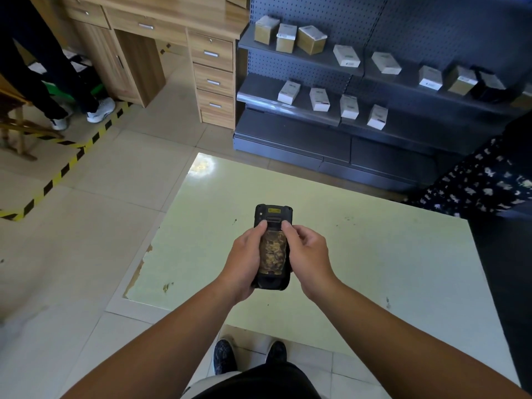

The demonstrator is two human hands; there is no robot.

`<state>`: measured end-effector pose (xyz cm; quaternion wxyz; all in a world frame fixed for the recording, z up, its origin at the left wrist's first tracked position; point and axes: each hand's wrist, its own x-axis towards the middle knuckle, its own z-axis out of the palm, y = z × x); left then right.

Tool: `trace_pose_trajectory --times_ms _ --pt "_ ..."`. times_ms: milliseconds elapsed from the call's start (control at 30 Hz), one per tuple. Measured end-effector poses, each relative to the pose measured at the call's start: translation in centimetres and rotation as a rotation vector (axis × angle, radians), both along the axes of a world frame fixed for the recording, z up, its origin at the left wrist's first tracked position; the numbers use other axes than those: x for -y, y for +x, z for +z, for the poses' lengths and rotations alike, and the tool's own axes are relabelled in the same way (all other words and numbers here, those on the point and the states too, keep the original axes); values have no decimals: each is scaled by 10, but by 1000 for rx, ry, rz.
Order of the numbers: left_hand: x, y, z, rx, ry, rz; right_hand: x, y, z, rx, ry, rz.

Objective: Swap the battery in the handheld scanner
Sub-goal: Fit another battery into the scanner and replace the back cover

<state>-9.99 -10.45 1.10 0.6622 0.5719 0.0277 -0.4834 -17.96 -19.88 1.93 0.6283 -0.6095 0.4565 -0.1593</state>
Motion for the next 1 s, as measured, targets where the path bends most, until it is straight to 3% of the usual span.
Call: trace_pose_trajectory --times_ms 200,367,633,1000 --pt "4 -2 -5 32 108 17 -3 0 -4 -7 -81 36" --pt "7 0 -5 64 159 13 -5 6 -1 -47 9 -18" --pt "13 6 1 73 149 -32 3 13 9 -47 167 -70" --pt "14 3 3 51 147 -29 -3 9 9 -56 119 -59"
